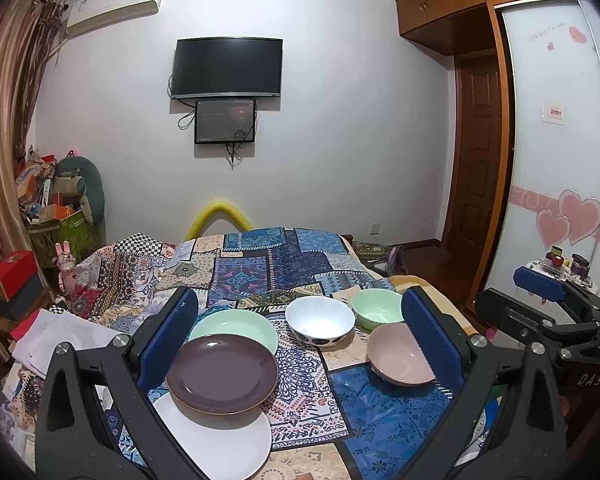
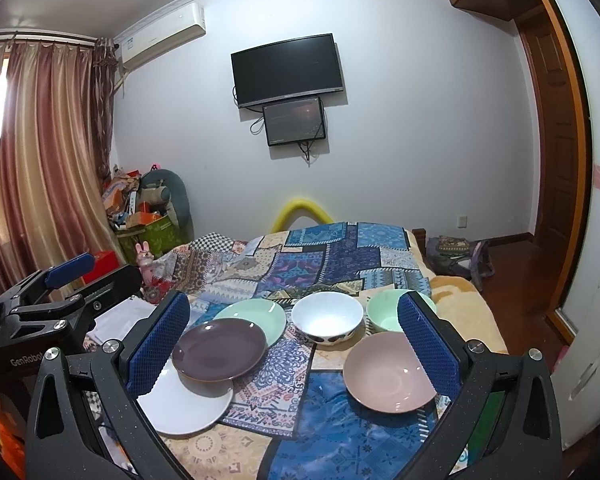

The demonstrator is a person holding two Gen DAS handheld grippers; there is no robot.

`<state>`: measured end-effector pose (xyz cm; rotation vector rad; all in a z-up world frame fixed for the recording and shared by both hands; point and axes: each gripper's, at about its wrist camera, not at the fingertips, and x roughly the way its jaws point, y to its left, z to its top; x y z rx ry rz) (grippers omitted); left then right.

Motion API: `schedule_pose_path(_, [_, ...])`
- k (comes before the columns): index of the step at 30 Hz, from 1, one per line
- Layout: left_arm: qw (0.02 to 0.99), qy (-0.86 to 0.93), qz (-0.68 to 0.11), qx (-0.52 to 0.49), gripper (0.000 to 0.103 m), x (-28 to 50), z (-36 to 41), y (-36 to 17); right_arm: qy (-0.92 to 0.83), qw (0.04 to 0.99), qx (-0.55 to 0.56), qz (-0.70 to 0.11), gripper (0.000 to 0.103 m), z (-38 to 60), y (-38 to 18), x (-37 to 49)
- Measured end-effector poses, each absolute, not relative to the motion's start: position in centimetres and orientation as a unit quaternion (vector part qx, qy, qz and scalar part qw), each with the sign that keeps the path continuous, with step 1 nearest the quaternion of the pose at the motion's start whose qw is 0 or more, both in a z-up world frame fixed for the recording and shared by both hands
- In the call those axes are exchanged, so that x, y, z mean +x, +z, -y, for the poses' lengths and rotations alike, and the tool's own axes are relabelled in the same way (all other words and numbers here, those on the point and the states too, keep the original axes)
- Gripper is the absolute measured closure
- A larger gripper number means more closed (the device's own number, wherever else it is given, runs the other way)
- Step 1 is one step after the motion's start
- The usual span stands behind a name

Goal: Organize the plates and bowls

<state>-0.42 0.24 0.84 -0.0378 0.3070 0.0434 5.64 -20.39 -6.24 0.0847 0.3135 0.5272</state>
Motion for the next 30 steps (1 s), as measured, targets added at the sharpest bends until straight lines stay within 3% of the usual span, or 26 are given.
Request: schedule_pose_path(30, [0.988, 0.012, -0.153, -0.017, 0.000, -0.43, 0.24, 0.88, 0.261, 0.952, 0.043, -0.154, 0.000, 20.59, -6.22, 5.61])
